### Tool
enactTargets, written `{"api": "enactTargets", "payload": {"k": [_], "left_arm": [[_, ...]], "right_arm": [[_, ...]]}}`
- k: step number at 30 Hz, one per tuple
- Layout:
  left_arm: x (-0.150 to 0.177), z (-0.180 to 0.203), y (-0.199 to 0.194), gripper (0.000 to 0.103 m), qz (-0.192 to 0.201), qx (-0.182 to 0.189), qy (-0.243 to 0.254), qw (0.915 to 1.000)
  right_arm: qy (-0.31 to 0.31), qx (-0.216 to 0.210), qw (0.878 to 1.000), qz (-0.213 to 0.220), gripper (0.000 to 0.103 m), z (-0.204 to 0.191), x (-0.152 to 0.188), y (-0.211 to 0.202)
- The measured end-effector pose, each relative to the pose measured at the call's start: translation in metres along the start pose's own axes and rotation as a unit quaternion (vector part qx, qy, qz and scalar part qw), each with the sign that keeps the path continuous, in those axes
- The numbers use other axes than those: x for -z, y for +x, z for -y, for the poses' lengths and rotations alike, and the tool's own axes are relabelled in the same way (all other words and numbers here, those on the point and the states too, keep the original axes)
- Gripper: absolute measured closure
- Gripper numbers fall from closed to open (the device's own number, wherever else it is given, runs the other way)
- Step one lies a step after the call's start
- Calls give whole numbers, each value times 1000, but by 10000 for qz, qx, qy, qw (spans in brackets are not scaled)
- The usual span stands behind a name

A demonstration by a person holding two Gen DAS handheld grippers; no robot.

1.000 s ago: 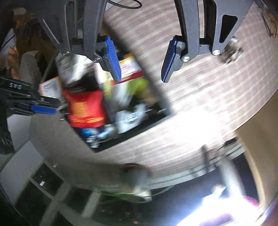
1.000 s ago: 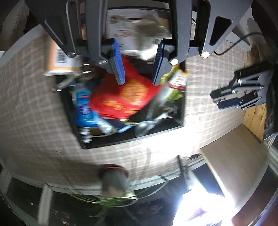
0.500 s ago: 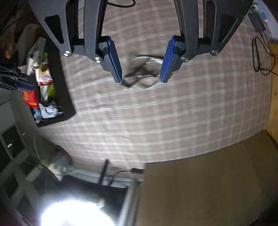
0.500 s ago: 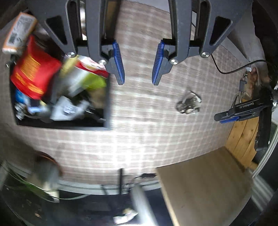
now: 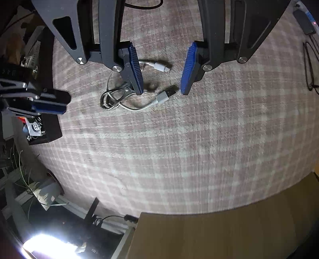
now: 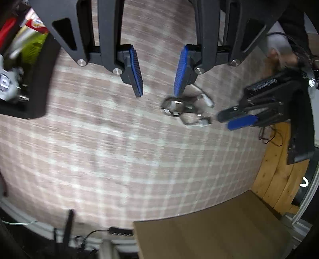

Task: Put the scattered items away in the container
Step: 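Move both grippers to the white cable and metal clip on the rug, then grasp the metal clip with the left gripper while the right gripper grasps the white cable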

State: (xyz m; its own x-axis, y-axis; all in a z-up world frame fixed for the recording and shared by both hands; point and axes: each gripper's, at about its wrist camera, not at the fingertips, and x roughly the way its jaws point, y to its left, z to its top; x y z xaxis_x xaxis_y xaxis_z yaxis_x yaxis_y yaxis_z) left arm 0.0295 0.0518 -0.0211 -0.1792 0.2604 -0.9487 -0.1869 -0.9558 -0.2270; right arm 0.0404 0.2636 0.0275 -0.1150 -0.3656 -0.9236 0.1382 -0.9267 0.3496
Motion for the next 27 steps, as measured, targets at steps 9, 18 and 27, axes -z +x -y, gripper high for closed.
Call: {"api": "enactTargets", "payload": {"k": [9, 18, 27], "left_arm": [[10, 46, 7, 69, 154, -94, 1153, 9932], [7, 81, 33, 69, -101, -420, 2465, 9682], [2, 83, 46, 75, -341, -255, 2560, 9657]], "right_arm": [[-109, 51, 9996, -247, 73, -9, -2, 26], [256, -62, 9994, -206, 73, 19, 14, 19], [469, -253, 9984, -193, 78, 10, 10, 40]]}}
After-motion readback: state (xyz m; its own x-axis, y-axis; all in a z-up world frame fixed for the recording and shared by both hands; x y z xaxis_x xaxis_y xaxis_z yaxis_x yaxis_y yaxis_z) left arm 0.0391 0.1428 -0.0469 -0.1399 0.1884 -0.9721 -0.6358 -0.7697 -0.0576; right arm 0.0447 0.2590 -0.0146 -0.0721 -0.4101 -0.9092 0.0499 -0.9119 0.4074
